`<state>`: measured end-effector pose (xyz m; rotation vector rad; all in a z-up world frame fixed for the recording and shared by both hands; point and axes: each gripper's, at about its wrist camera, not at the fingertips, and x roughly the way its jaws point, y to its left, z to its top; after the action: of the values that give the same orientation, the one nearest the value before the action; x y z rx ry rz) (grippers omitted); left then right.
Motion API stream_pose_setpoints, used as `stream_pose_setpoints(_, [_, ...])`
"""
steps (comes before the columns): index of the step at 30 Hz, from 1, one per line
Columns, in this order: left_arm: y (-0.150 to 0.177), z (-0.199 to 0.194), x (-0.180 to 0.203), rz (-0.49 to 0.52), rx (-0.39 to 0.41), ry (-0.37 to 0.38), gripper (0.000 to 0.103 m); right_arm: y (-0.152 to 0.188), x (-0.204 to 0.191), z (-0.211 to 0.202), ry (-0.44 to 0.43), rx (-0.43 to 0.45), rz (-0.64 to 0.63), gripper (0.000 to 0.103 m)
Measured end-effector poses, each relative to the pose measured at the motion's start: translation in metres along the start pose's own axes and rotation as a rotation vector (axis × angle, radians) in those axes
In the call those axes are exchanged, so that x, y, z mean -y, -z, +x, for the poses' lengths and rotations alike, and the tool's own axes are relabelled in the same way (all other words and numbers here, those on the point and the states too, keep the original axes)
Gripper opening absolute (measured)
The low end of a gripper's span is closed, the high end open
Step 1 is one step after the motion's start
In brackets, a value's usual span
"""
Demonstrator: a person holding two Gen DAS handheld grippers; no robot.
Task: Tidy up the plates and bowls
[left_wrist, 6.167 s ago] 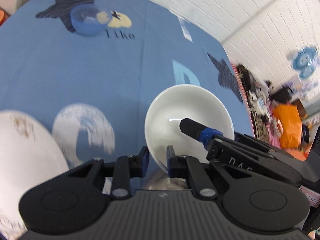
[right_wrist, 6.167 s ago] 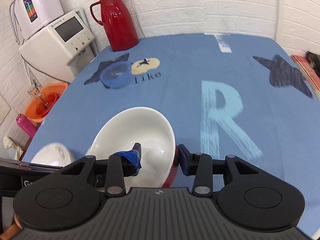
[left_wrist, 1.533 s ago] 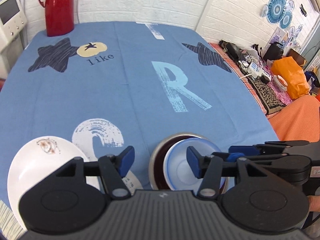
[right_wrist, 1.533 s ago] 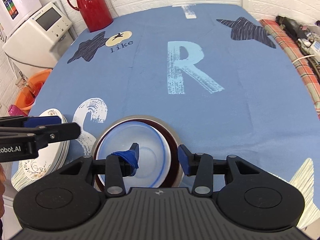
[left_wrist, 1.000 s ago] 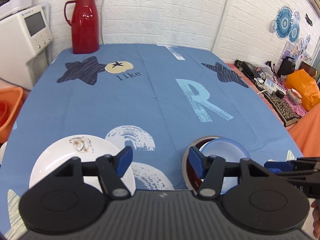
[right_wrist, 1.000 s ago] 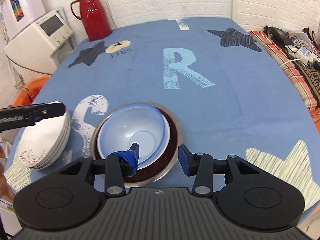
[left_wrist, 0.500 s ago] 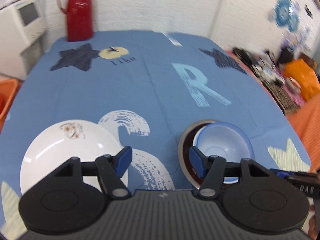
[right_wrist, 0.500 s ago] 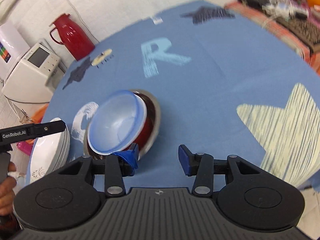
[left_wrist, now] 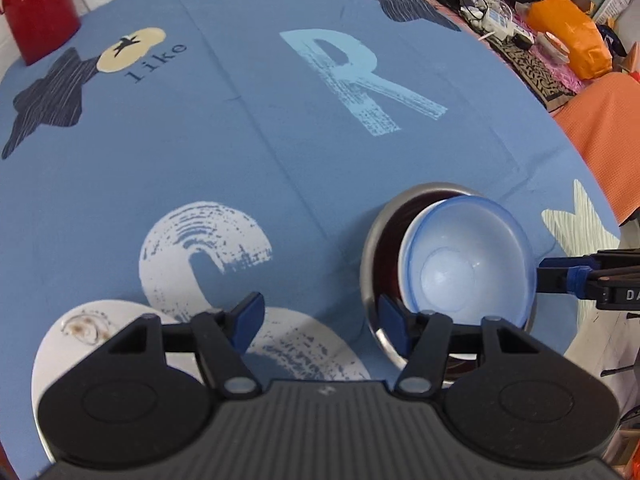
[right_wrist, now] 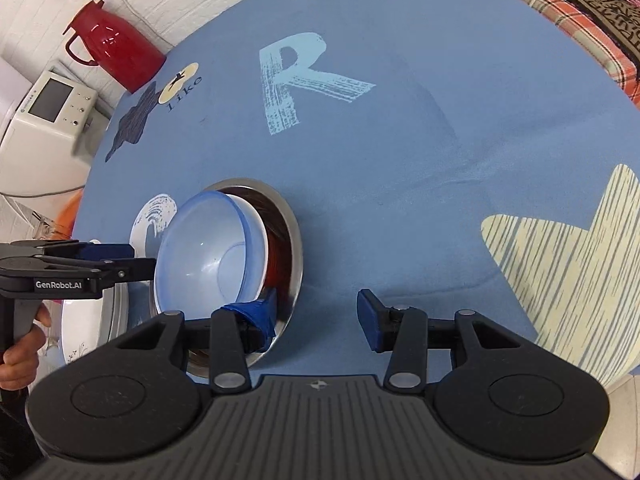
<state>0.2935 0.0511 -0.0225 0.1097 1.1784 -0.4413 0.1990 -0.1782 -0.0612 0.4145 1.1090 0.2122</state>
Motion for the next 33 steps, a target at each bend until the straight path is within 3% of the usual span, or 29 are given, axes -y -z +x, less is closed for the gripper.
stream_pose_setpoints(9, [0.003, 0.021, -0.004, -0.016, -0.013, 0.06, 0.063, -0.008, 0.003, 0.017, 0.01, -0.024, 0.025, 0.029])
stream_pose_setpoints(14, [0.008, 0.019, -0.005, -0.034, 0.018, 0.07, 0.063, -0.007, 0.005, 0.022, 0.002, 0.012, 0.004, 0.033])
stream_pose_setpoints(19, [0.01, 0.018, -0.004, -0.041, 0.027, 0.06, 0.063, -0.006, 0.001, 0.023, 0.04, 0.048, -0.106, 0.049])
stream_pose_setpoints(22, [0.011, 0.018, -0.003, -0.048, 0.033, 0.049, 0.063, -0.012, -0.007, 0.028, 0.113, -0.007, -0.161, 0.065])
stream_pose_setpoints(24, [0.011, 0.018, -0.003, -0.054, 0.04, 0.048, 0.063, -0.016, -0.01, 0.031, 0.143, -0.031, -0.168, 0.067])
stream_pose_setpoints(29, [0.015, 0.017, -0.002, -0.066, 0.056, 0.036, 0.063, -0.014, -0.011, 0.033, 0.156, -0.014, -0.184, 0.066])
stream_pose_setpoints(32, [0.018, 0.016, -0.001, -0.071, 0.066, 0.042, 0.058, -0.008, -0.006, 0.028, 0.099, 0.043, -0.182, 0.055])
stream_pose_setpoints(33, [0.019, 0.015, -0.001, -0.078, 0.062, 0.053, 0.058, -0.007, -0.003, 0.026, 0.06, 0.058, -0.168, 0.043])
